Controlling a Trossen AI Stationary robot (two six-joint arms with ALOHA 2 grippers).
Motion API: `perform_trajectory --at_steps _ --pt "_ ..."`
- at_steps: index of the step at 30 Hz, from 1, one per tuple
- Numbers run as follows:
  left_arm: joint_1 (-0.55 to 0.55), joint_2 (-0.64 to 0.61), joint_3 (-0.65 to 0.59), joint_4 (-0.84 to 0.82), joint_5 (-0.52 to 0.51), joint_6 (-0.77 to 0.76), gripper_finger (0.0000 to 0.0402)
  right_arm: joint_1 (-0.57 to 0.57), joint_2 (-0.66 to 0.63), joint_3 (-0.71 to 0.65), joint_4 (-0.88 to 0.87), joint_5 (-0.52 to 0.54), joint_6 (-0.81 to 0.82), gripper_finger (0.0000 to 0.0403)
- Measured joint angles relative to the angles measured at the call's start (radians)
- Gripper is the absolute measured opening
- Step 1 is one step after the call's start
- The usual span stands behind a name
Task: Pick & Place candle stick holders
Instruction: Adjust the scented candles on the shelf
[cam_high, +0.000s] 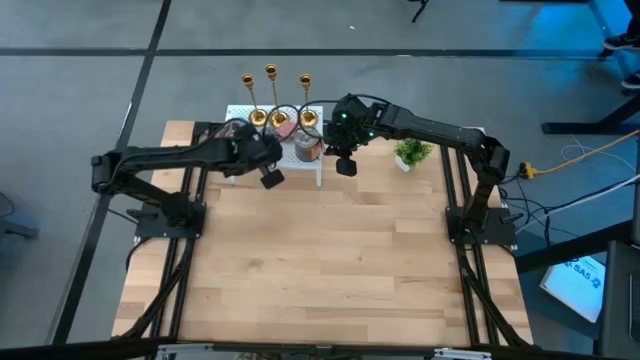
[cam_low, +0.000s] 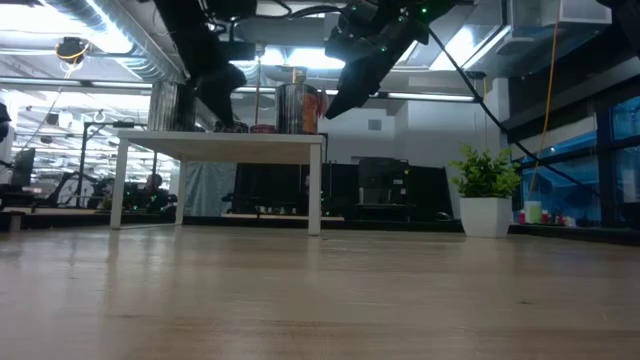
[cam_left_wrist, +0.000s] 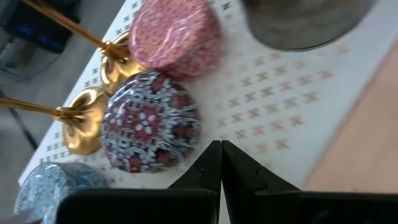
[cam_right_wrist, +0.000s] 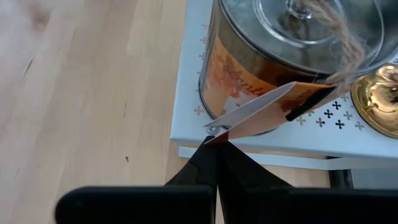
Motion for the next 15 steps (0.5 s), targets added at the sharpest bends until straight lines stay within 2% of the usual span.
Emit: perform_trajectory --at_steps 15 --pt "0.043 0.023 -0.001 0.005 -0.099 0.032 0.0002 0.0 0.0 0.0 0.004 0.0 -0.014 0.0"
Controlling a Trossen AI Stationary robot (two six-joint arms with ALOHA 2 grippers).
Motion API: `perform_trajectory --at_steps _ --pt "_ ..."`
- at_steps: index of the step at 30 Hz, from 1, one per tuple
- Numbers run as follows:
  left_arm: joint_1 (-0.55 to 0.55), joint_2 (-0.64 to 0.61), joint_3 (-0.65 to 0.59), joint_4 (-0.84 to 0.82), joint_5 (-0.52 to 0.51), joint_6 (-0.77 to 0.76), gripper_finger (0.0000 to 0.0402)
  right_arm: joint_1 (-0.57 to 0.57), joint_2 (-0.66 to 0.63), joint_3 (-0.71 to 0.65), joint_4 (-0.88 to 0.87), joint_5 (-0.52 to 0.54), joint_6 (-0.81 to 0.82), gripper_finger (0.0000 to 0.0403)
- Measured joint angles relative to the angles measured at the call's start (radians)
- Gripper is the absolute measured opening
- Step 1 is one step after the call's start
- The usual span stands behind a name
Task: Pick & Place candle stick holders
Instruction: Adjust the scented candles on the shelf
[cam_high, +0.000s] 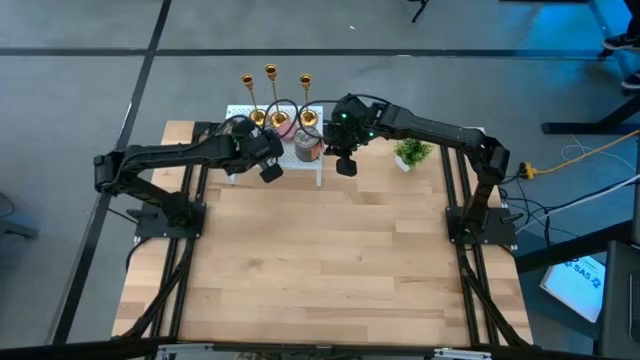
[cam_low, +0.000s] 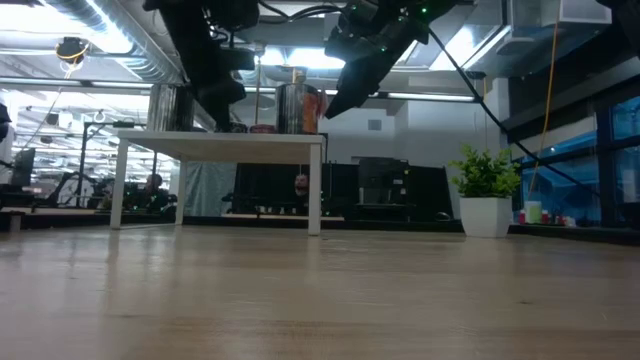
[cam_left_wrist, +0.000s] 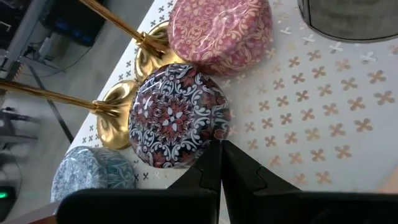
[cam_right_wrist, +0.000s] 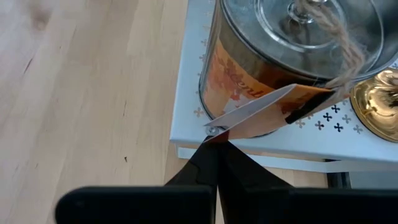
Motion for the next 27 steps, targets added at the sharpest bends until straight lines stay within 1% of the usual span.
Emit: perform_trajectory --at_steps 5,8,10,13,15,18,21,23,25,27 --pt "-0.018 -0.017 -0.001 0.025 0.011 0.009 0.0002 0.0 0.0 0.0 0.0 0.0 0.0 0.0" --pt "-0.06 -0.06 -0.001 0.099 0.017 0.046 0.0002 0.0 0.0 0.0 0.0 0.0 0.0 0.0" --pt "-0.091 -0.091 0.02 0.111 0.043 0.062 0.0002 0.0 0.0 0.0 -0.001 0.0 0.0 0.0" --pt "-0.128 -0.142 0.07 0.067 0.088 0.046 0.0002 0.0 0.0 0.0 -0.003 0.0 0.0 0.0" --pt "-0.15 -0.182 0.105 -0.016 0.081 0.01 0.0002 0.0 0.0 0.0 -0.007 0.0 0.0 0.0" --pt "-0.18 -0.256 0.14 -0.135 -0.005 -0.064 0.0002 0.0 0.0 0.0 -0.014 0.0 0.0 0.0" --pt "-0.21 -0.335 0.147 -0.241 -0.18 -0.135 0.0002 0.0 0.0 0.0 -0.016 0.0 0.0 0.0" --pt "-0.219 -0.376 0.147 -0.339 -0.261 -0.204 0.0002 0.0 0.0 0.0 -0.017 0.0 0.0 0.0" --pt "-0.2 -0.398 0.147 -0.435 -0.276 -0.291 0.0002 0.0 0.0 0.0 -0.017 0.0 0.0 0.0" --pt "-0.158 -0.401 0.146 -0.516 -0.278 -0.356 0.0002 0.0 0.0 0.0 -0.017 0.0 0.0 0.0"
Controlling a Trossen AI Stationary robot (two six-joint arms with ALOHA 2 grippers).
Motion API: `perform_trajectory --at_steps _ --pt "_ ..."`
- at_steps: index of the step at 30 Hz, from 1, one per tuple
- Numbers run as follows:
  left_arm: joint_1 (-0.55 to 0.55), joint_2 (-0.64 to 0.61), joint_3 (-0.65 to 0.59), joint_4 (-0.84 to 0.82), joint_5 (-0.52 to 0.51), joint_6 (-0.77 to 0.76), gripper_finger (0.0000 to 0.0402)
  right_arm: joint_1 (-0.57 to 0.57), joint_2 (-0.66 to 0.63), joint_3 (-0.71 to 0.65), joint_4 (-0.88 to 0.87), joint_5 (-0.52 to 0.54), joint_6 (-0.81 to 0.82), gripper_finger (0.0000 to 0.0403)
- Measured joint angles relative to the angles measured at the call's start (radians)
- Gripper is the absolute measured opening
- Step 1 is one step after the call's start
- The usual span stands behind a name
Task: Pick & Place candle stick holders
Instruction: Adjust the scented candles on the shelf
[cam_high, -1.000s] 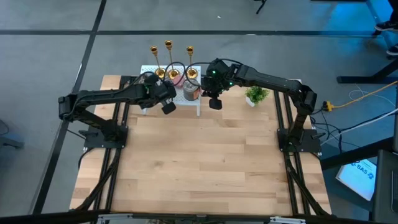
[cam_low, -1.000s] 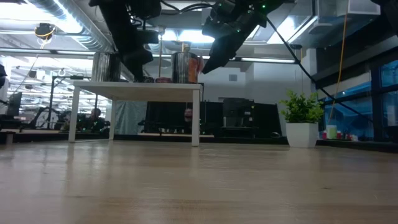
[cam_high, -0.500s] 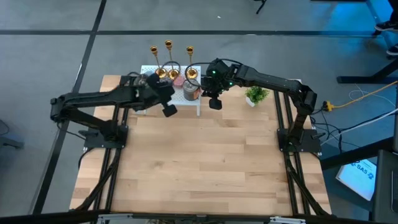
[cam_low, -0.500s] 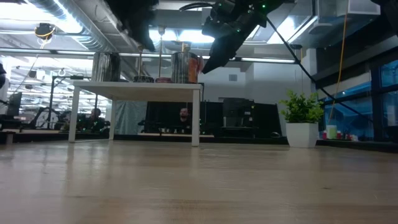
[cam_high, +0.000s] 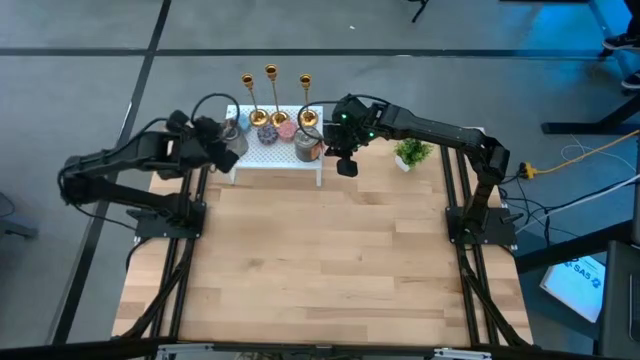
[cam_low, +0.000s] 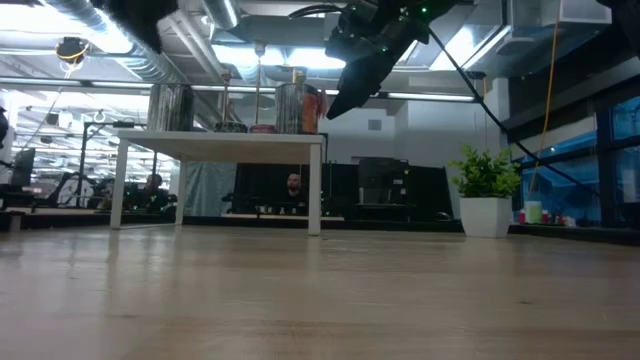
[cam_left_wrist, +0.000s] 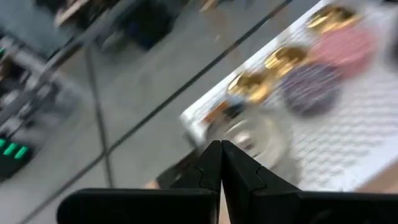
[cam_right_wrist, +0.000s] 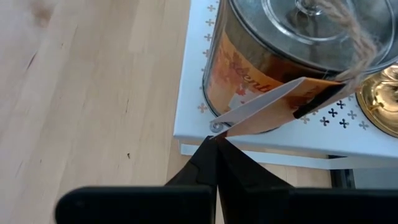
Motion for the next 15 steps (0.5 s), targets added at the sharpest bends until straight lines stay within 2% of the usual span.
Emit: perform_trajectory --at_steps 3,5,12,15 --pt "0.056 0.008 0.0 -0.091 0.0 -0.055 0.0002 0.0 0.0 0.0 0.001 0.0 0.0 0.0" --pt "0.086 0.012 0.0 -0.131 0.015 -0.032 0.0002 0.0 0.0 0.0 0.001 0.0 0.0 0.0" --pt "0.18 -0.016 0.0 -0.107 0.079 0.278 0.0002 0.001 0.0 0.0 -0.003 0.0 0.0 0.0" --pt "0.221 -0.032 0.0 -0.1 0.175 0.367 0.0002 0.001 0.0 0.0 -0.003 0.0 0.0 0.0"
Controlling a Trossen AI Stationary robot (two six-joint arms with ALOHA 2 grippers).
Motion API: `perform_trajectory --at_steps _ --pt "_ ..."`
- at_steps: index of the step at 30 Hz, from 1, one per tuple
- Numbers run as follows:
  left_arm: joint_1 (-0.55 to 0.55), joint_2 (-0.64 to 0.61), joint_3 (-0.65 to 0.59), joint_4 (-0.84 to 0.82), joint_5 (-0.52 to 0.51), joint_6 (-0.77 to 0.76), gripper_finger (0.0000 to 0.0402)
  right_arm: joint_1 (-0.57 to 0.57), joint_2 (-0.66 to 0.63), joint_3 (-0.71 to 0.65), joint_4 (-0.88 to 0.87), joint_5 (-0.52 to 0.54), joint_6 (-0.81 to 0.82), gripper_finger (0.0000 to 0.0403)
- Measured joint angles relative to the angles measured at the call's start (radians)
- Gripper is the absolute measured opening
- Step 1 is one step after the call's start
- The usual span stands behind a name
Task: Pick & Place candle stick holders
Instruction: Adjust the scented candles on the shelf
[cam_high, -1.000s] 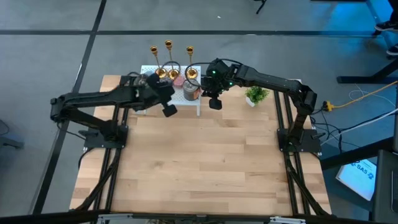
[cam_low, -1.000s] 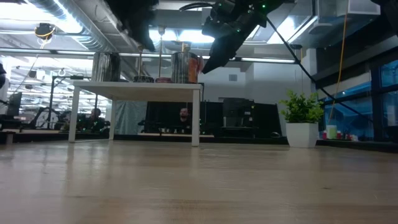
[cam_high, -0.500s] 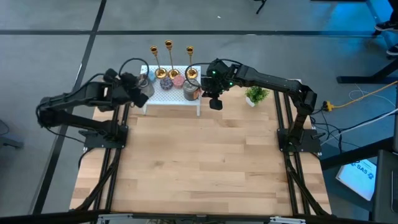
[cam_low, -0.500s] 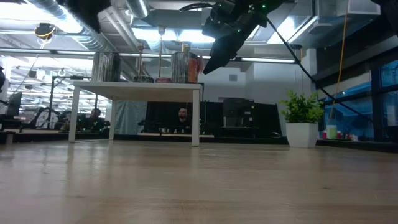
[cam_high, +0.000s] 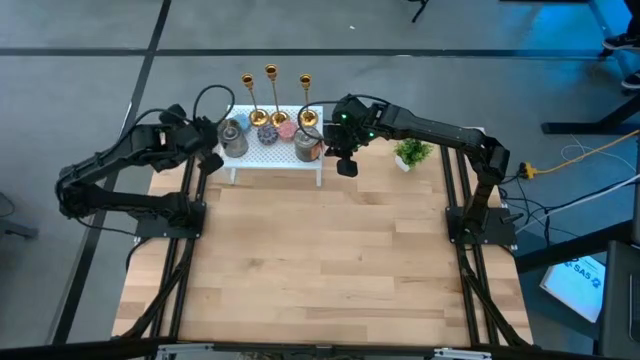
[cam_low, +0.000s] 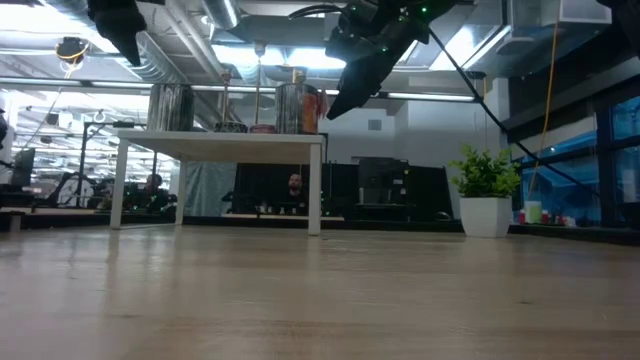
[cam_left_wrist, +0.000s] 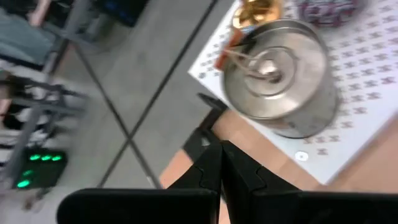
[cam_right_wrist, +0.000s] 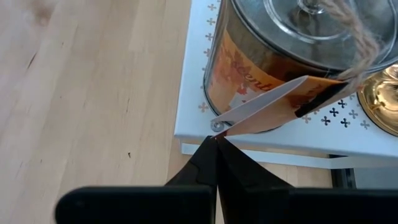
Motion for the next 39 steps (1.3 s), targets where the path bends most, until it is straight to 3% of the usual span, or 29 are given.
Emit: perform_trajectory --at_steps 8,10,18,25,28,35,39 --pt "0.152 -0.011 -0.01 0.045 0.114 0.097 0.0002 0.0 0.0 0.0 0.0 0.0 0.0 0.0" --pt "0.198 -0.019 -0.036 0.094 0.19 0.118 0.0002 0.0 0.0 0.0 -0.001 0.0 0.0 0.0" --pt "0.35 -0.13 -0.183 0.252 0.305 0.159 0.0002 0.0 0.0 0.0 -0.004 0.0 0.0 0.0" --pt "0.429 -0.27 -0.342 0.413 0.364 0.167 0.0002 0.0 0.0 0.0 -0.004 0.0 0.0 0.0" --pt "0.452 -0.305 -0.417 0.506 0.438 0.184 0.0002 0.0 0.0 0.0 -0.004 0.0 0.0 0.0" --pt "0.503 -0.327 -0.512 0.67 0.511 0.261 0.0002 0.0 0.0 0.0 -0.004 -0.001 0.0 0.0" --pt "0.534 -0.327 -0.54 0.731 0.619 0.3 0.0002 0.0 0.0 0.0 -0.004 -0.001 0.0 0.0"
